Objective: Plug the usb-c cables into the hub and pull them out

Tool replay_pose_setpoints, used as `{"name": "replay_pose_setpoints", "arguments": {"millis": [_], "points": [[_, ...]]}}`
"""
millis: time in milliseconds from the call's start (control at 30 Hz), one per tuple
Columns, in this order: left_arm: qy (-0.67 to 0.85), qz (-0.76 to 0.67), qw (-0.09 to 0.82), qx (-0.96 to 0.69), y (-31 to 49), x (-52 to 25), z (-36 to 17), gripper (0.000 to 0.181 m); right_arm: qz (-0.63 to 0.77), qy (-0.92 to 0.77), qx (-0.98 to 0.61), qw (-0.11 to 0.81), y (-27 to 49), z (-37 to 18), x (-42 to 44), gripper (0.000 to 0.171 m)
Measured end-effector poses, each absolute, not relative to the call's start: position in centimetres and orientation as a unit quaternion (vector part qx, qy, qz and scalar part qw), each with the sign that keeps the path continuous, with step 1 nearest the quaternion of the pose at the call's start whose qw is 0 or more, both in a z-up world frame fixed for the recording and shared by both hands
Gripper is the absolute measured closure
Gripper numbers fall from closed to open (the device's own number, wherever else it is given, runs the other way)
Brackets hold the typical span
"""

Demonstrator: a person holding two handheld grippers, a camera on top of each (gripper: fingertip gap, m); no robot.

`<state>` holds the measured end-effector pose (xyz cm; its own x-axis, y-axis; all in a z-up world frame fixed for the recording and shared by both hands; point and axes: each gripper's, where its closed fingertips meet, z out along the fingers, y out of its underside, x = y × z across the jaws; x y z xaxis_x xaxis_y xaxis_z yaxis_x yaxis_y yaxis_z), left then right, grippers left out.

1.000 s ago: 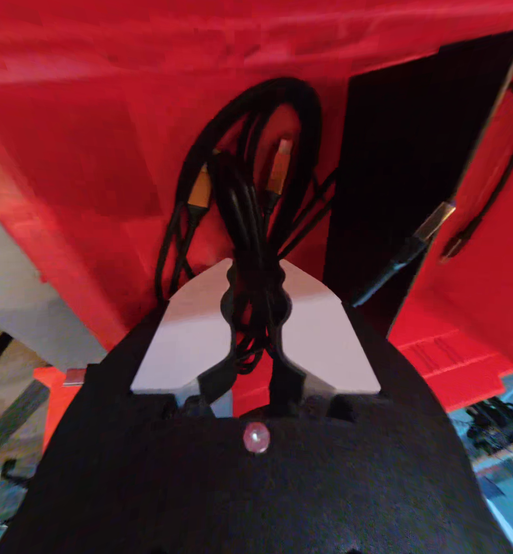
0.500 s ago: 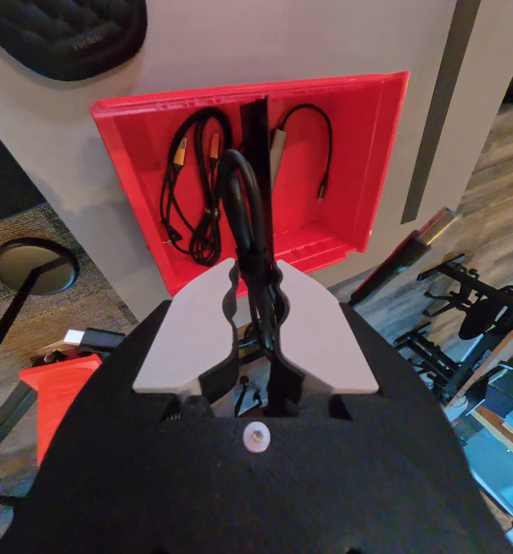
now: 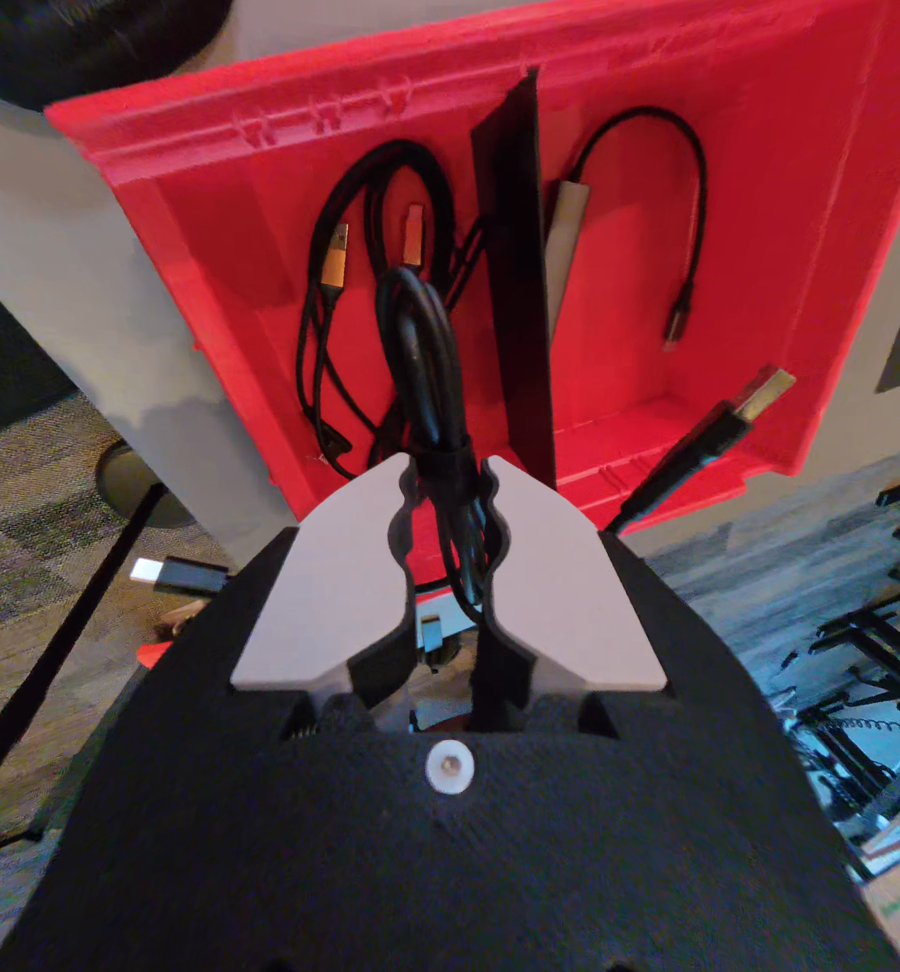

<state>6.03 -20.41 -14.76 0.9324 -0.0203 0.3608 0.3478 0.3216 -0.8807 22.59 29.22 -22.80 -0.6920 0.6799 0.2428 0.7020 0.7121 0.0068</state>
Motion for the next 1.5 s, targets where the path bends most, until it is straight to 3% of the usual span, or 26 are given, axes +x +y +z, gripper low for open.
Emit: {"name": "replay_pose_setpoints", "arguments": {"millis": [467,700,933,1033,1133,1233,1500], "points": [[-0.158,-0.117,0.798,-0.569,-20.7,5.3,-15.3,0.134,-0.008,-0.918,-0.395,0.047,29.3,-33.7,23.4,0.149],[-0.153,-0.124,0.79,-0.581,-19.9,5.5,-16.0,0.133,0.002,-0.915,-0.4,0.055,29.2,-33.5,23.3,0.146],[-0.153,-0.115,0.775,-0.602,-19.4,5.7,-16.5,0.132,0.059,-0.902,-0.415,0.103,27.6,-29.4,22.1,0.116],[-0.162,-0.097,0.76,-0.623,-19.0,5.3,-17.3,0.132,0.111,-0.895,-0.415,0.122,25.9,-26.3,22.4,0.124],[-0.16,-0.096,0.753,-0.631,-18.8,5.4,-17.7,0.132,0.149,-0.888,-0.431,0.061,24.0,-24.9,25.6,0.133],[-0.161,-0.103,0.754,-0.628,-18.6,5.5,-17.7,0.132,0.121,-0.886,-0.448,0.023,24.1,-26.0,28.7,0.133],[-0.162,-0.131,0.771,-0.601,-18.7,5.7,-16.7,0.132,0.075,-0.897,-0.429,0.07,24.8,-30.5,30.9,0.133]]}}
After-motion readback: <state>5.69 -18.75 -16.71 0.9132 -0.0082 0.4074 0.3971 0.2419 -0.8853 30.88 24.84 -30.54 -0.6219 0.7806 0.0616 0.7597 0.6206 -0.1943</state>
